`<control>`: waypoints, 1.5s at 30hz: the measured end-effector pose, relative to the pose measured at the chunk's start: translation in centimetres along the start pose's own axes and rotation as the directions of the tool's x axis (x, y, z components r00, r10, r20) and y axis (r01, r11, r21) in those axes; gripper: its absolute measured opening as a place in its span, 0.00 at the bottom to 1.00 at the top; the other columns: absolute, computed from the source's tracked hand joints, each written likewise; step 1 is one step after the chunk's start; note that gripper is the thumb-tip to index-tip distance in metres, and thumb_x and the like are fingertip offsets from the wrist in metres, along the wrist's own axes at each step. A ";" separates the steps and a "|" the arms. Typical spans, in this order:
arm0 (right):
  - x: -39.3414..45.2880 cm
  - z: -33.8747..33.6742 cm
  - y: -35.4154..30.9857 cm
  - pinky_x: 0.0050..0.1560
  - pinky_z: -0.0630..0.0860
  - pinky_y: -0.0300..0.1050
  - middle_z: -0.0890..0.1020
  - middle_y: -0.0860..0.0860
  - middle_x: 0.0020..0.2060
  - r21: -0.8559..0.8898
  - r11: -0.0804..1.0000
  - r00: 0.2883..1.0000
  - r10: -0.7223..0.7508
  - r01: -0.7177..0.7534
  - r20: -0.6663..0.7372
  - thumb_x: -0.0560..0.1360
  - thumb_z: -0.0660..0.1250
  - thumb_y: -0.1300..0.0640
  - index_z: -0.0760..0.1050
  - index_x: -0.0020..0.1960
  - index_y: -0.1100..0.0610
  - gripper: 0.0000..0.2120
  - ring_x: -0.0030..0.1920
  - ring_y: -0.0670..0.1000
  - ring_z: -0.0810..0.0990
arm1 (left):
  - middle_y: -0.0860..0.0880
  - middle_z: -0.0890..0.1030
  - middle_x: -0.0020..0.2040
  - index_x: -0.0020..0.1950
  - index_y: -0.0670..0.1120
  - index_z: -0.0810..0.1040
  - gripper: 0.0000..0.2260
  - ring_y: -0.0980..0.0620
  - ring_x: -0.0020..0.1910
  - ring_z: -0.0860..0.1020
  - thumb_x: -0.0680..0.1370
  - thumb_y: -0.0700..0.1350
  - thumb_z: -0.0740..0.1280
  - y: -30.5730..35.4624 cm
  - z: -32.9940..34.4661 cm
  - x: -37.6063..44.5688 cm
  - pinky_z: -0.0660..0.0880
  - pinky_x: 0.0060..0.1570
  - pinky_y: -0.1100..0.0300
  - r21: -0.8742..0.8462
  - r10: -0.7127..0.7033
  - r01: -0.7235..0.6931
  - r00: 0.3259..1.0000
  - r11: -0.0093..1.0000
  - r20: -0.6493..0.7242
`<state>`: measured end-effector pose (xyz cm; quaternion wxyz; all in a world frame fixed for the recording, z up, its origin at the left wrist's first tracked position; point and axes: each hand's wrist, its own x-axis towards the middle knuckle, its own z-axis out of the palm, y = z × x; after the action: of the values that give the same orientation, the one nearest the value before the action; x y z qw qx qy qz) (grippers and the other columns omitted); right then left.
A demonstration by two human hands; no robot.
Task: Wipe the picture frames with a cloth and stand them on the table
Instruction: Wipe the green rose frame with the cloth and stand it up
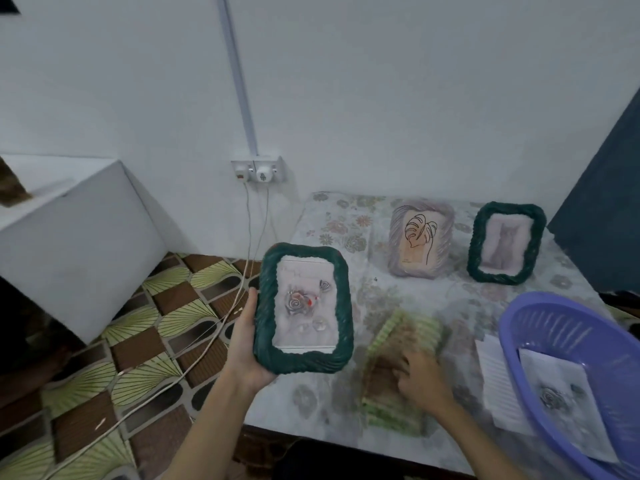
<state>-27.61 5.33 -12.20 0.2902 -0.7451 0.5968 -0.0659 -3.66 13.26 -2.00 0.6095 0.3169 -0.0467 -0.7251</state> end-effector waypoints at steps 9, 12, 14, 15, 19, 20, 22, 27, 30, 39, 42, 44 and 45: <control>-11.4 -15.0 -9.1 0.53 0.74 0.43 0.78 0.47 0.59 0.951 0.248 0.975 -0.171 0.184 -0.144 0.73 0.62 0.50 0.69 0.66 0.53 0.22 0.59 0.48 0.77 | 0.40 0.76 0.65 0.69 0.48 0.72 0.40 0.38 0.62 0.75 0.66 0.73 0.56 0.2 9.2 -6.0 0.69 0.60 0.36 0.075 0.153 -0.173 0.962 0.982 0.225; -15.6 -15.9 -11.0 0.46 0.72 0.43 0.81 0.50 0.44 0.939 0.211 0.941 -0.267 0.270 -0.210 0.69 0.60 0.46 0.75 0.52 0.55 0.17 0.46 0.49 0.77 | 0.40 0.77 0.64 0.68 0.47 0.72 0.39 0.39 0.63 0.75 0.67 0.72 0.55 -1.1 12.8 -8.2 0.69 0.61 0.37 0.100 0.194 -0.239 0.922 0.966 0.335; -16.9 -16.0 -11.5 0.44 0.72 0.44 0.81 0.49 0.39 0.870 0.283 0.910 -0.221 0.403 -0.350 0.73 0.63 0.55 0.74 0.47 0.53 0.04 0.42 0.49 0.77 | 0.41 0.77 0.64 0.67 0.47 0.73 0.38 0.40 0.62 0.76 0.67 0.72 0.54 -2.0 14.7 -9.5 0.72 0.59 0.39 0.121 0.211 -0.274 0.902 0.954 0.377; -17.4 -16.4 -11.6 0.44 0.74 0.44 0.82 0.48 0.40 0.816 0.344 0.886 -0.180 0.464 -0.428 0.74 0.64 0.62 0.72 0.48 0.51 0.06 0.41 0.47 0.78 | 0.41 0.77 0.63 0.66 0.47 0.74 0.38 0.40 0.61 0.76 0.67 0.72 0.53 -2.6 15.5 -10.3 0.73 0.59 0.40 0.134 0.213 -0.286 0.894 0.949 0.394; -19.0 -17.6 -11.3 0.50 0.78 0.51 0.82 0.52 0.41 0.711 0.474 0.825 -0.060 0.519 -0.562 0.74 0.65 0.65 0.71 0.49 0.53 0.09 0.41 0.49 0.82 | 0.41 0.80 0.60 0.61 0.48 0.78 0.37 0.41 0.57 0.79 0.68 0.72 0.51 -4.4 17.7 -12.7 0.78 0.52 0.43 0.156 0.227 -0.318 0.876 0.935 0.427; -19.4 -17.9 -11.2 0.48 0.77 0.55 0.82 0.57 0.40 0.666 0.525 0.795 -0.033 0.530 -0.606 0.75 0.65 0.64 0.73 0.45 0.56 0.04 0.41 0.57 0.80 | 0.41 0.80 0.59 0.59 0.48 0.80 0.36 0.41 0.56 0.80 0.68 0.72 0.51 -4.9 18.1 -13.2 0.78 0.52 0.43 0.155 0.229 -0.322 0.873 0.934 0.432; -19.8 -18.4 -10.6 0.41 0.74 0.52 0.79 0.60 0.36 0.627 0.567 0.732 0.062 0.533 -0.678 0.77 0.62 0.63 0.74 0.39 0.59 0.08 0.37 0.60 0.75 | 0.42 0.81 0.58 0.54 0.48 0.83 0.36 0.41 0.55 0.81 0.70 0.72 0.50 -5.6 18.5 -14.0 0.79 0.50 0.43 0.133 0.233 -0.315 0.875 0.940 0.425; -22.2 -19.4 -9.6 0.40 0.76 0.38 0.81 0.46 0.34 0.639 0.495 0.776 -0.124 0.588 -0.619 0.75 0.65 0.64 0.75 0.41 0.52 0.08 0.35 0.43 0.78 | 0.41 0.81 0.58 0.54 0.46 0.84 0.35 0.41 0.54 0.81 0.72 0.71 0.51 -6.9 18.9 -15.6 0.80 0.46 0.44 0.069 0.259 -0.323 0.853 0.944 0.453; -23.1 -18.9 -8.7 0.40 0.75 0.39 0.81 0.47 0.34 0.615 0.518 0.763 -0.123 0.595 -0.634 0.75 0.64 0.64 0.75 0.41 0.52 0.09 0.34 0.42 0.78 | 0.42 0.81 0.58 0.54 0.47 0.84 0.34 0.42 0.55 0.81 0.69 0.70 0.52 -7.3 19.4 -16.5 0.79 0.50 0.44 0.138 0.233 -0.344 0.831 0.929 0.505; -24.0 -23.6 -6.8 0.35 0.76 0.39 0.81 0.49 0.35 0.854 0.176 0.871 -0.139 0.490 -0.471 0.77 0.59 0.66 0.75 0.48 0.59 0.07 0.35 0.47 0.77 | 0.42 0.80 0.60 0.56 0.47 0.83 0.34 0.42 0.57 0.80 0.70 0.70 0.53 -7.6 19.9 -16.8 0.77 0.53 0.42 0.159 0.201 -0.319 0.841 0.934 0.503; -24.2 -22.5 -8.2 0.44 0.78 0.44 0.81 0.50 0.41 0.646 0.523 0.817 -0.199 0.556 -0.542 0.75 0.65 0.67 0.74 0.46 0.54 0.08 0.41 0.48 0.80 | 0.41 0.80 0.60 0.59 0.46 0.81 0.35 0.41 0.57 0.79 0.69 0.70 0.55 -8.5 20.3 -16.8 0.76 0.55 0.41 0.193 0.159 -0.295 0.842 0.936 0.516; -23.8 -21.8 -8.6 0.38 0.75 0.48 0.78 0.53 0.34 0.587 0.585 0.756 -0.071 0.560 -0.650 0.76 0.64 0.63 0.73 0.39 0.55 0.08 0.35 0.52 0.76 | 0.41 0.81 0.58 0.58 0.46 0.81 0.33 0.41 0.55 0.80 0.68 0.69 0.55 -8.8 20.5 -16.9 0.77 0.53 0.42 0.204 0.157 -0.300 0.841 0.932 0.517; -23.6 -21.7 -8.6 0.35 0.70 0.48 0.74 0.54 0.30 0.582 0.604 0.727 0.006 0.545 -0.687 0.77 0.63 0.61 0.72 0.35 0.57 0.12 0.33 0.53 0.71 | 0.41 0.81 0.58 0.58 0.47 0.82 0.33 0.42 0.55 0.81 0.69 0.69 0.55 -8.7 20.4 -16.8 0.77 0.52 0.42 0.206 0.160 -0.302 0.844 0.931 0.511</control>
<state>-36.54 20.52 15.93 0.3413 -0.5740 0.4449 -0.5967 -20.75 24.33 17.06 0.6109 0.1992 -0.3380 -0.6877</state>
